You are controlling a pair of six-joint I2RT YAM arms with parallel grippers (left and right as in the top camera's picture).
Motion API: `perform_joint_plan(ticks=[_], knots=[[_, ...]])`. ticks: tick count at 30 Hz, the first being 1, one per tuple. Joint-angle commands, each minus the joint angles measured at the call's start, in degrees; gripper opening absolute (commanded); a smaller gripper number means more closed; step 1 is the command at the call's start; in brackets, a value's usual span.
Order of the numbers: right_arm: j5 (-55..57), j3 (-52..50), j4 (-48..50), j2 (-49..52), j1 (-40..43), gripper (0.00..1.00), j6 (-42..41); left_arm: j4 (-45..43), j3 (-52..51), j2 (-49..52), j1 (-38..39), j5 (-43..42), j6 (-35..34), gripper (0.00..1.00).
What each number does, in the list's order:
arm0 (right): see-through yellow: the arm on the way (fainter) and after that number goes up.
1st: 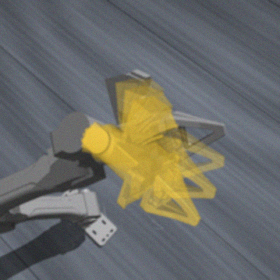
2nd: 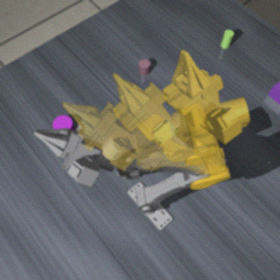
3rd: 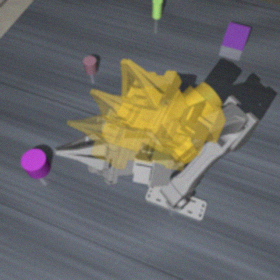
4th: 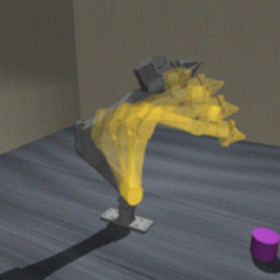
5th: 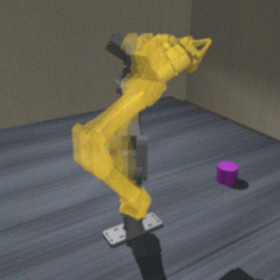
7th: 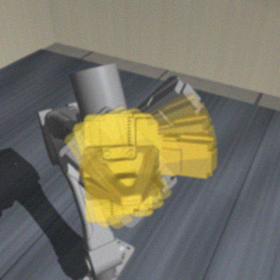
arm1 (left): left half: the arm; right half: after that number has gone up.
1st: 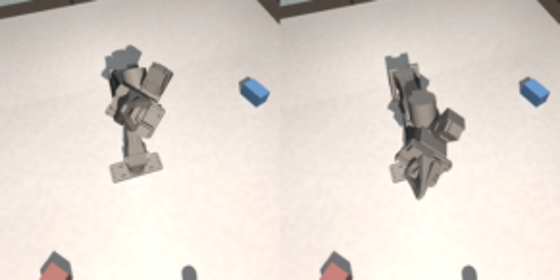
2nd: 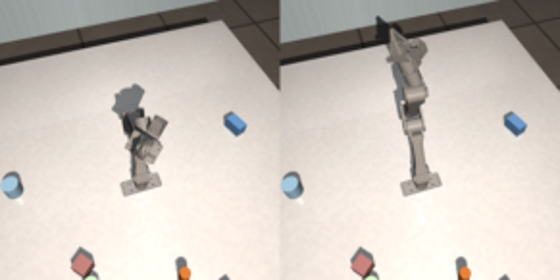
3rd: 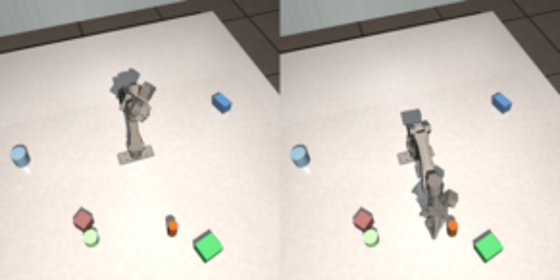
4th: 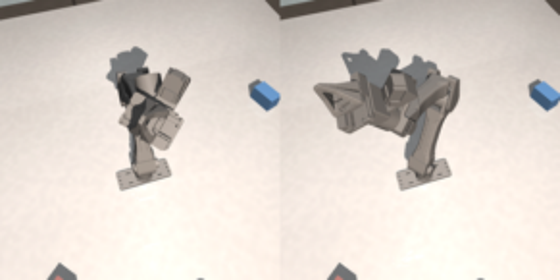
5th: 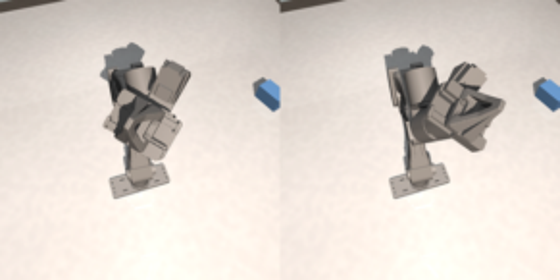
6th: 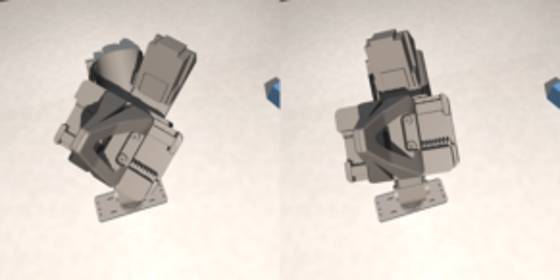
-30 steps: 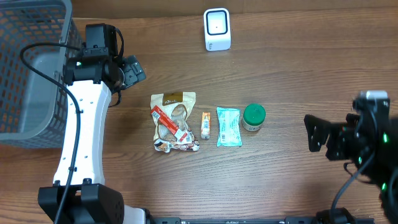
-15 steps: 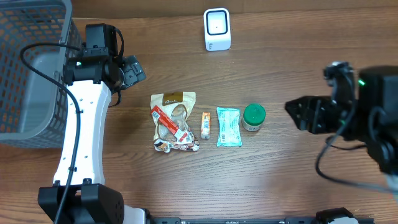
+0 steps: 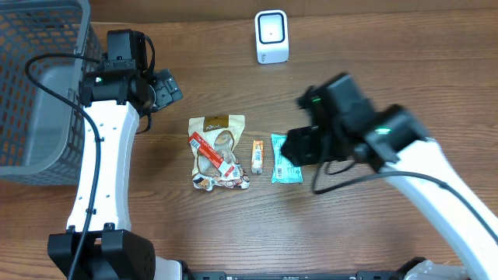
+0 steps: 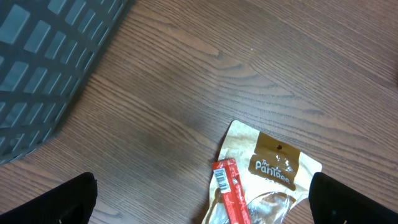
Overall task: Scan the item barcode
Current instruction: 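Move the right gripper left over the snack bag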
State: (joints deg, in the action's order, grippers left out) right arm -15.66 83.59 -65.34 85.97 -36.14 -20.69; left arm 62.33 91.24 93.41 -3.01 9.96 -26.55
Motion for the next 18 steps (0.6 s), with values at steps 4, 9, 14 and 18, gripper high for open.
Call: perform_joint_plan(ticks=[4, 9, 14, 18], knots=[[6.6, 0.4, 2.6, 8.1, -6.0, 0.61, -5.1, 0.0, 0.4, -0.9, 0.0, 1.0, 0.2, 1.00], [6.6, 0.4, 8.2, 13.4, -9.7, 0.62, -4.7, 0.0, 0.4, -0.9, 0.0, 0.9, 0.2, 1.00], [6.7, 0.4, 15.7, 17.4, -13.4, 0.54, 0.5, 0.0, 0.4, -0.9, 0.0, 1.0, 0.2, 1.00], [7.1, 0.4, 21.2, 18.3, -16.0, 0.45, 10.1, 0.0, 0.5, -0.9, 0.0, 1.0, 0.2, 1.00]])
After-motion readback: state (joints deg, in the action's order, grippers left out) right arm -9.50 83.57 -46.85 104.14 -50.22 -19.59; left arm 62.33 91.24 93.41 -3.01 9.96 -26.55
